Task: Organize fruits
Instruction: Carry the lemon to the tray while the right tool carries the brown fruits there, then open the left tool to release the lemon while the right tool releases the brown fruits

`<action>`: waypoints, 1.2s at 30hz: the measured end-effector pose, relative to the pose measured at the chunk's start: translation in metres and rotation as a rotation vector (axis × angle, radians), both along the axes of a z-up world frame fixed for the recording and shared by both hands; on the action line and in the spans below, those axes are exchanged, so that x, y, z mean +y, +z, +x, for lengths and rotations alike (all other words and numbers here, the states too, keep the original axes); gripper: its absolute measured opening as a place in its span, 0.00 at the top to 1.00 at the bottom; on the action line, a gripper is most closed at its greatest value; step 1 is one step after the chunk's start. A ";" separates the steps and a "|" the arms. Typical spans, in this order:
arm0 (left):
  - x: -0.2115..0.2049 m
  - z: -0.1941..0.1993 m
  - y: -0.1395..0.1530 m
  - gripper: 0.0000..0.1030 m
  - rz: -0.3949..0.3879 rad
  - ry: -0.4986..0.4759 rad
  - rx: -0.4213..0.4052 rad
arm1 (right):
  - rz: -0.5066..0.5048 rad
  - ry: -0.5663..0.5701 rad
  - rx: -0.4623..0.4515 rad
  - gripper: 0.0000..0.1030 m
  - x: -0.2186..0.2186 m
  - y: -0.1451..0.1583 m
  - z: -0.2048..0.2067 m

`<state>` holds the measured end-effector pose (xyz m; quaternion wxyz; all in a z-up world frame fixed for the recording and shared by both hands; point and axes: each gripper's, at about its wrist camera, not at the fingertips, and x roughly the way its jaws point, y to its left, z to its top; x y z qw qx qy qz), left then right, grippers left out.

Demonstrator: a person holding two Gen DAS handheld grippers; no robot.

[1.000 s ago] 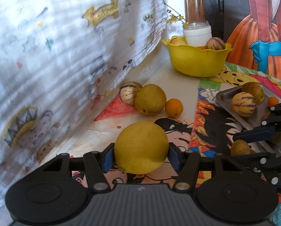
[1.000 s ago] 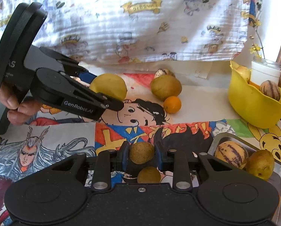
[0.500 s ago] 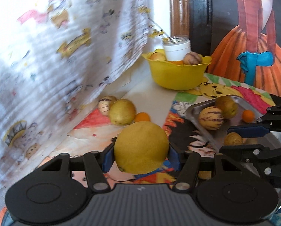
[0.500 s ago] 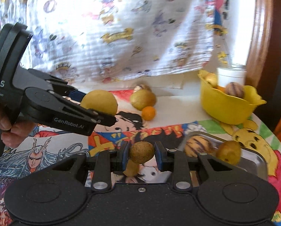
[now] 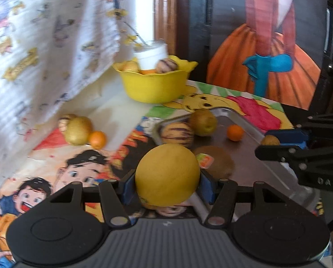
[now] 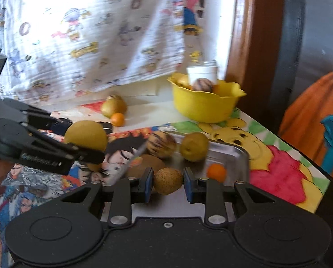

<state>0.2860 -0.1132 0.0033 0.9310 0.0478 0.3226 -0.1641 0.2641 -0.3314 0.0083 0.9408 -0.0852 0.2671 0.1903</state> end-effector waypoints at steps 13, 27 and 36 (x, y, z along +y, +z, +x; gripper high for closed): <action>-0.044 -0.016 -0.024 0.39 0.015 -0.063 0.058 | 0.028 -0.021 0.058 0.70 -0.026 -0.034 0.017; -0.059 -0.013 -0.036 0.39 0.035 -0.072 0.072 | 0.025 -0.028 0.099 0.70 -0.027 -0.051 0.029; -0.063 -0.014 -0.037 0.39 0.055 -0.081 0.066 | 0.031 -0.037 0.111 0.70 -0.028 -0.054 0.029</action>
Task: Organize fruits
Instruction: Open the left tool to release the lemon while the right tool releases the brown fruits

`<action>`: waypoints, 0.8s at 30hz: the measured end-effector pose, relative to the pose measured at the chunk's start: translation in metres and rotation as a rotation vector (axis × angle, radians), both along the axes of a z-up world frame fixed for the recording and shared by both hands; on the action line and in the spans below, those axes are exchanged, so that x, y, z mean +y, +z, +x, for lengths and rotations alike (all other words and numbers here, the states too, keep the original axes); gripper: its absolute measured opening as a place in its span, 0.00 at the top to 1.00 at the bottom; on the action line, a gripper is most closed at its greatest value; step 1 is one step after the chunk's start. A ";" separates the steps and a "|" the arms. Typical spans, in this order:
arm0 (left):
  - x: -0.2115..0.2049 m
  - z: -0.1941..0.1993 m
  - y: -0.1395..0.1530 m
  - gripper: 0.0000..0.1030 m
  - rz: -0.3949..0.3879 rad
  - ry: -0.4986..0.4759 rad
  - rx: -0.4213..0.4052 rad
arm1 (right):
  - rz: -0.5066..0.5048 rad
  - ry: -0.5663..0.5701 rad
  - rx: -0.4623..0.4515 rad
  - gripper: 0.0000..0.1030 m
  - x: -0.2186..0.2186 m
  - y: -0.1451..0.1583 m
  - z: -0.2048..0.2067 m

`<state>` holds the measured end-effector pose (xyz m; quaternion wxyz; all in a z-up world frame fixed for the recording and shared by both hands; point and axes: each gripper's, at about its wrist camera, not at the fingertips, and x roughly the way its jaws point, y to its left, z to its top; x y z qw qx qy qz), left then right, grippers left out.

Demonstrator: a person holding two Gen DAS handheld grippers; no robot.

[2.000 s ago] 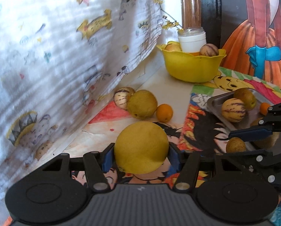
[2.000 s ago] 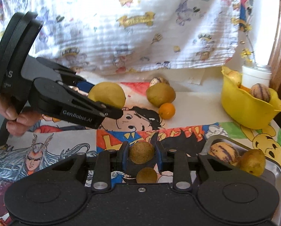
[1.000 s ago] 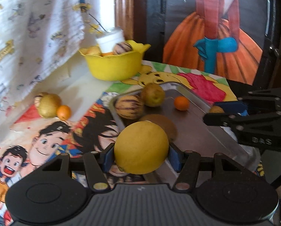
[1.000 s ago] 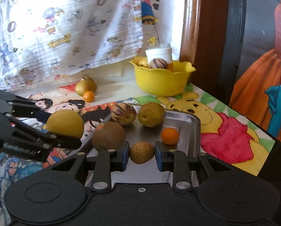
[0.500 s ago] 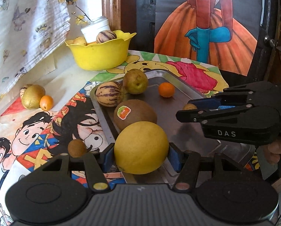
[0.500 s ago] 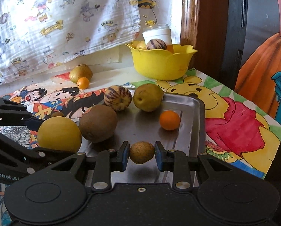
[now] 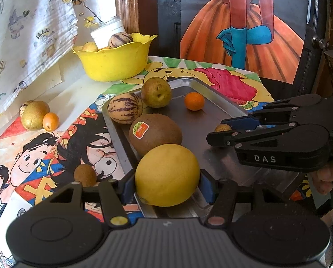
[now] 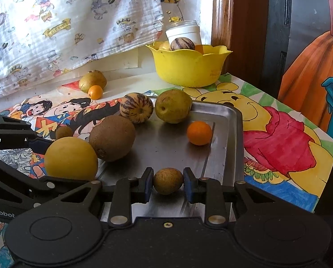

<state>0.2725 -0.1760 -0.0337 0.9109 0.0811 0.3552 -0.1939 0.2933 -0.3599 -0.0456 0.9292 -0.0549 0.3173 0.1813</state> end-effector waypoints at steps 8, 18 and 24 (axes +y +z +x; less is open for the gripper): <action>-0.002 0.000 0.000 0.38 0.013 -0.004 0.001 | -0.001 -0.001 0.014 0.59 -0.001 -0.001 0.000; 0.005 -0.011 0.005 0.29 -0.027 -0.014 -0.009 | 0.000 -0.030 0.000 0.46 -0.010 0.010 -0.012; 0.015 -0.027 0.023 0.19 -0.053 0.003 -0.049 | 0.001 -0.055 -0.045 0.28 -0.014 0.029 -0.032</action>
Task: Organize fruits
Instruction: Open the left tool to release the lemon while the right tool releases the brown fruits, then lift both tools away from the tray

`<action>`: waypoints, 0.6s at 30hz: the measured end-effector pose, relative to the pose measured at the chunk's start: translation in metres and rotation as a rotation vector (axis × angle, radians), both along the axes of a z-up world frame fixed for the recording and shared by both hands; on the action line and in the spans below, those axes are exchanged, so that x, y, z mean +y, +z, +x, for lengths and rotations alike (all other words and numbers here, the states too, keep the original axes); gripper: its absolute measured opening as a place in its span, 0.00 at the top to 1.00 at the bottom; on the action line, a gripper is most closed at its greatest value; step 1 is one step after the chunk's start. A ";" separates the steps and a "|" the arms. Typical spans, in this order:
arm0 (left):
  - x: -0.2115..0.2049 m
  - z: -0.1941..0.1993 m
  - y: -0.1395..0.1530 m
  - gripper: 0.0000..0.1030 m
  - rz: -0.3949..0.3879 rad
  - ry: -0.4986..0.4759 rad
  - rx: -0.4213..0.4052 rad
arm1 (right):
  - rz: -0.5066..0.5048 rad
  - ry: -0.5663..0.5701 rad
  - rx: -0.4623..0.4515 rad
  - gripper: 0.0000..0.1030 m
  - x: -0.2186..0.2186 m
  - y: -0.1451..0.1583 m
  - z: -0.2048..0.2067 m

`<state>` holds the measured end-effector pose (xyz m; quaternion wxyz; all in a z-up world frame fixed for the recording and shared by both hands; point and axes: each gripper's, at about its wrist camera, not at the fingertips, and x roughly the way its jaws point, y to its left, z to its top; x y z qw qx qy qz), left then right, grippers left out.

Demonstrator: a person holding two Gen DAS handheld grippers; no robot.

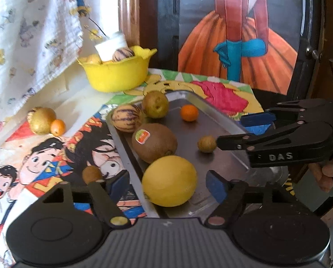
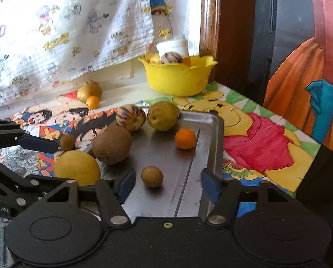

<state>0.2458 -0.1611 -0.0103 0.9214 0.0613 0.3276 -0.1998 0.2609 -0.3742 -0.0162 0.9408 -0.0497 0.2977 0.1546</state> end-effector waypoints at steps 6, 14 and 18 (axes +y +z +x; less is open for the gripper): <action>0.025 -0.020 0.024 0.04 -0.057 0.089 -0.021 | 0.005 -0.043 -0.058 0.04 -0.001 0.029 -0.034; 0.064 -0.063 0.057 0.00 -0.074 0.192 -0.026 | -0.042 -0.073 -0.116 0.01 0.009 0.073 -0.102; 0.083 -0.089 0.067 0.00 -0.050 0.200 -0.030 | -0.042 -0.082 -0.111 0.01 0.018 0.084 -0.141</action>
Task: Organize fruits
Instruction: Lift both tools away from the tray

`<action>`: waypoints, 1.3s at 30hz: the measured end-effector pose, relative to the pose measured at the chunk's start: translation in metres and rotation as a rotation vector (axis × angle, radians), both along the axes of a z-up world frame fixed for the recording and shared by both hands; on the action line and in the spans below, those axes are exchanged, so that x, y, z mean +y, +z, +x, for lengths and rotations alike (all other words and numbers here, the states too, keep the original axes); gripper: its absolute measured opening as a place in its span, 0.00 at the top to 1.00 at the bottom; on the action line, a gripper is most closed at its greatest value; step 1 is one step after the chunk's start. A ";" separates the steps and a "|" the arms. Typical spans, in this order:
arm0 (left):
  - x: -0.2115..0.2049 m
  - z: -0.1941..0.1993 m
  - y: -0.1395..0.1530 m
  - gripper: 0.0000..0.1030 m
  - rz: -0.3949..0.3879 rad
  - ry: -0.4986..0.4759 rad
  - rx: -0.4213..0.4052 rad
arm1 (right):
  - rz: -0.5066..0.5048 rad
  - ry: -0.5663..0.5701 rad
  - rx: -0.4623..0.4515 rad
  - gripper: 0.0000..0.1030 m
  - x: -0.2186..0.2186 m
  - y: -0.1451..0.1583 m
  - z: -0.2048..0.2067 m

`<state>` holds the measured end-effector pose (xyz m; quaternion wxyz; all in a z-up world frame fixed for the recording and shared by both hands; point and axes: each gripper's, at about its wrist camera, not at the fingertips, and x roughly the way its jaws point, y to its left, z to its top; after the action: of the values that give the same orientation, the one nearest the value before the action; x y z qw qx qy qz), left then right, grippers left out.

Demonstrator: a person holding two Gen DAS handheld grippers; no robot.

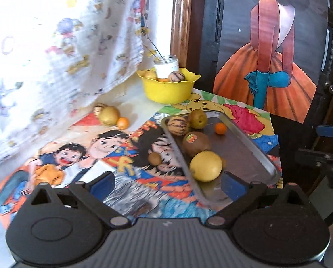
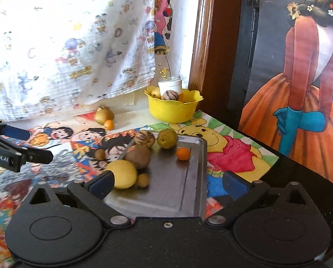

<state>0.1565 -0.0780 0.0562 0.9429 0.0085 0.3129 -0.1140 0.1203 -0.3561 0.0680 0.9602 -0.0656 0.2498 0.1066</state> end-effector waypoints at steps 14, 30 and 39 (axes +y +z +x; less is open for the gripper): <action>0.096 -0.051 0.043 0.00 0.139 0.078 -0.012 | -0.030 0.187 0.005 0.01 0.078 0.026 -0.078; 0.144 -0.036 0.134 0.00 0.356 0.134 -0.324 | -0.225 0.493 -0.219 0.01 0.150 0.140 -0.050; 0.140 0.011 0.125 0.00 0.295 0.072 -0.349 | -0.206 0.506 -0.240 0.01 0.152 0.134 0.005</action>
<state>0.1673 0.0619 0.1813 0.9747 0.1548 0.1585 -0.0298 0.1253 -0.2041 0.2017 0.9140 -0.2353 0.1196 0.3082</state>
